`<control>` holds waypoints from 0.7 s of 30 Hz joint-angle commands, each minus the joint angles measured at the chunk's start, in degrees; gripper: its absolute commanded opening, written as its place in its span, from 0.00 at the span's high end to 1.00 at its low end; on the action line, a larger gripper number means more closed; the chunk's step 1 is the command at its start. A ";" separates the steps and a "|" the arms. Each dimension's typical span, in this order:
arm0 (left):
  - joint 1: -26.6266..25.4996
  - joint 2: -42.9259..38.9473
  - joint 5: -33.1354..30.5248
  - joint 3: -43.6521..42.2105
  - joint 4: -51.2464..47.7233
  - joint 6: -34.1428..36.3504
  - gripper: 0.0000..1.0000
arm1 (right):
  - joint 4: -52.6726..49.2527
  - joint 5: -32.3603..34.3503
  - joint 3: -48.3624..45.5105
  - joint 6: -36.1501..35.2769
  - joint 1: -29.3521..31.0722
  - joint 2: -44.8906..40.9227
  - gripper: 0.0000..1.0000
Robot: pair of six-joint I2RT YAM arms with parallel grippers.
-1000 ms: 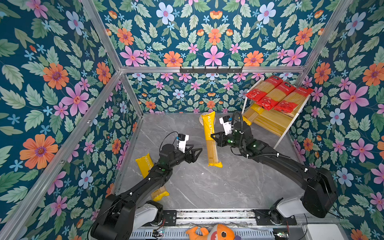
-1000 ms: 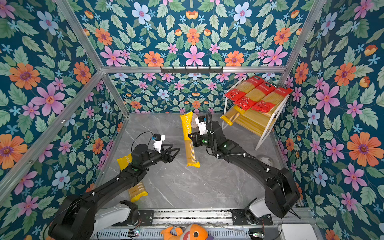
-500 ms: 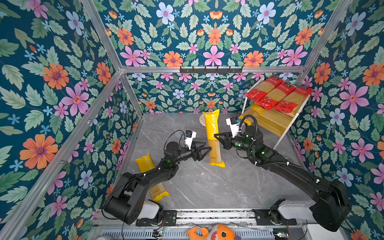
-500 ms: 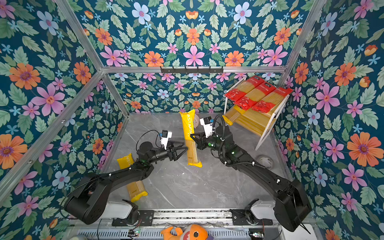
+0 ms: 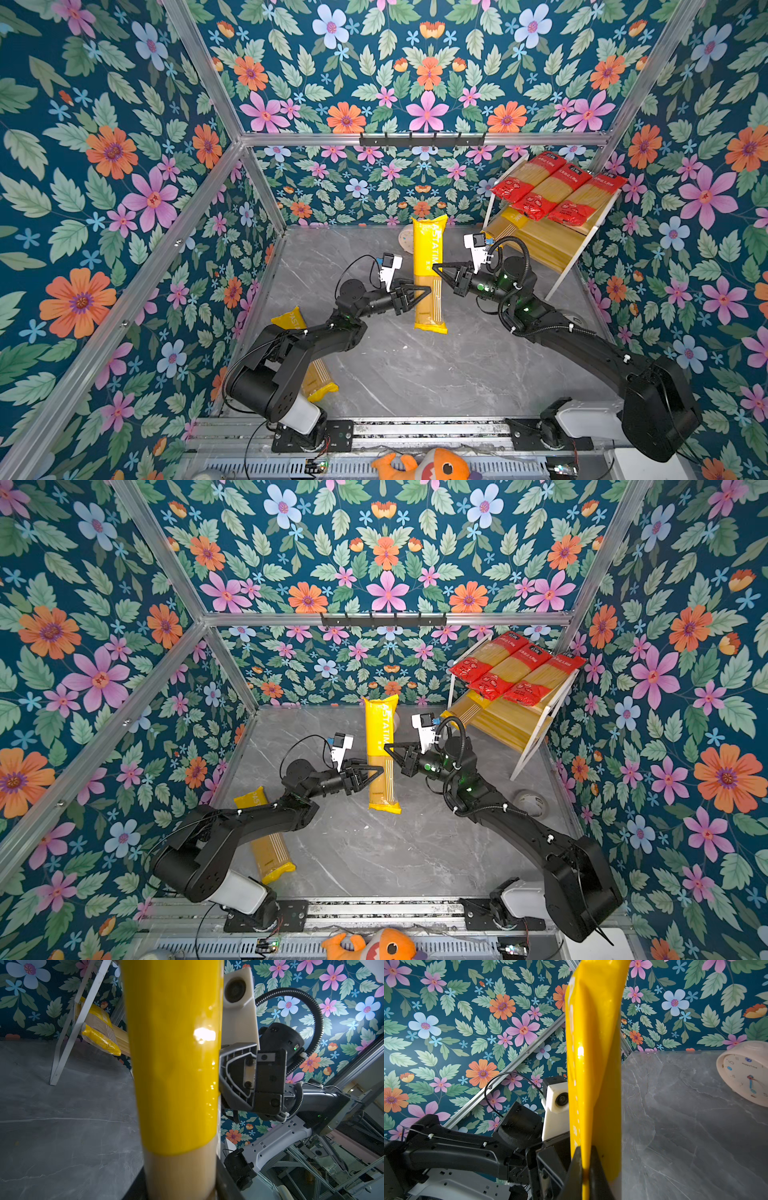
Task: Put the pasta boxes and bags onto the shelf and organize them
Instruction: 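Lift the yellow pack upright with the right gripper while the left gripper steadies it, then carry the yellow pack with the right gripper onto the lower shelf tier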
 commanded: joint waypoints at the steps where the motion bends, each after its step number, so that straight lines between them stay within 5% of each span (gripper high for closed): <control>1: -0.15 0.26 1.96 0.71 1.66 0.23 0.71 | 8.22 -0.50 -0.21 3.16 -0.17 0.29 0.89; 5: -0.24 0.36 1.14 1.17 0.83 -0.10 0.78 | 7.81 1.82 -4.20 5.23 -1.00 0.00 0.61; 12: -0.15 0.91 -1.85 2.59 -2.15 -0.05 0.83 | 7.50 2.27 -17.72 8.09 -2.89 -3.16 0.39; 21: -1.08 7.49 -5.20 6.09 3.63 -8.61 0.86 | 10.51 4.37 -27.18 8.52 2.56 -4.75 0.36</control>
